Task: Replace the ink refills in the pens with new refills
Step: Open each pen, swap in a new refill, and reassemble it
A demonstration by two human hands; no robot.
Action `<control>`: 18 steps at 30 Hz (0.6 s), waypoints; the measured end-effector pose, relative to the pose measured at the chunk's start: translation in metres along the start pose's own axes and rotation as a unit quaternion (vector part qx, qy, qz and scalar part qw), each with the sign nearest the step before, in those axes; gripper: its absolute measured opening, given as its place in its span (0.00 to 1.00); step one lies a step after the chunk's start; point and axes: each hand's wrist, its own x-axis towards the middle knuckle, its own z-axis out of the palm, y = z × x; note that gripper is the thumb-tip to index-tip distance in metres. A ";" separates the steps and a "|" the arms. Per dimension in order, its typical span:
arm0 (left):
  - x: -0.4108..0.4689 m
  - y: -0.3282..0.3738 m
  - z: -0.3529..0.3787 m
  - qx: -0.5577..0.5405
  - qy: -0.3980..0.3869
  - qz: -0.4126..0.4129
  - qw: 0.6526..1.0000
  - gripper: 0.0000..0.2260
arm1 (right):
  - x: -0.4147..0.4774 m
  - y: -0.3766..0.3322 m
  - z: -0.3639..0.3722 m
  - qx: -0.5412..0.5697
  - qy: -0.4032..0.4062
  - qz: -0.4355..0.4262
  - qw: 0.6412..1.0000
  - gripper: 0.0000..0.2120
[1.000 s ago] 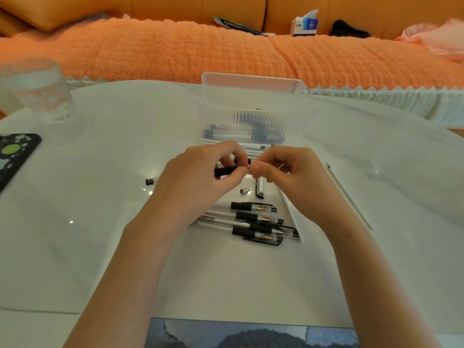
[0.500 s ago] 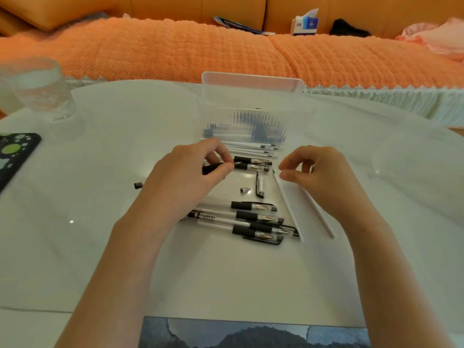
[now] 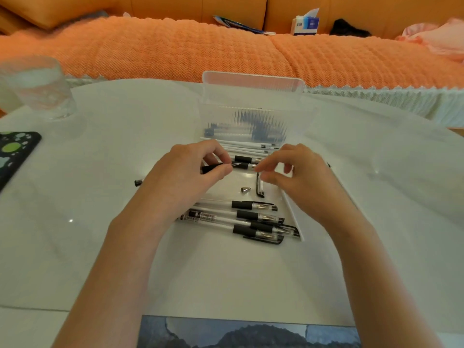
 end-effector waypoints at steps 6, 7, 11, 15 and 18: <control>0.000 0.000 -0.001 0.004 -0.001 0.001 1.000 0.02 | 0.003 -0.007 0.014 -0.047 -0.058 -0.045 0.996 0.07; 0.000 -0.001 -0.001 0.003 0.000 0.002 1.000 0.02 | 0.004 -0.007 0.016 -0.056 -0.060 -0.046 0.996 0.07; 0.000 -0.002 0.000 -0.017 -0.001 0.005 1.000 0.01 | 0.006 -0.008 0.021 -0.072 -0.067 -0.052 0.994 0.04; 0.000 -0.002 -0.001 -0.028 -0.004 -0.001 1.000 0.02 | 0.005 -0.009 0.015 0.008 -0.027 -0.027 0.999 0.02; 0.000 -0.001 -0.003 -0.026 -0.010 -0.002 1.000 0.02 | 0.003 -0.010 0.006 0.087 0.024 -0.012 0.996 0.02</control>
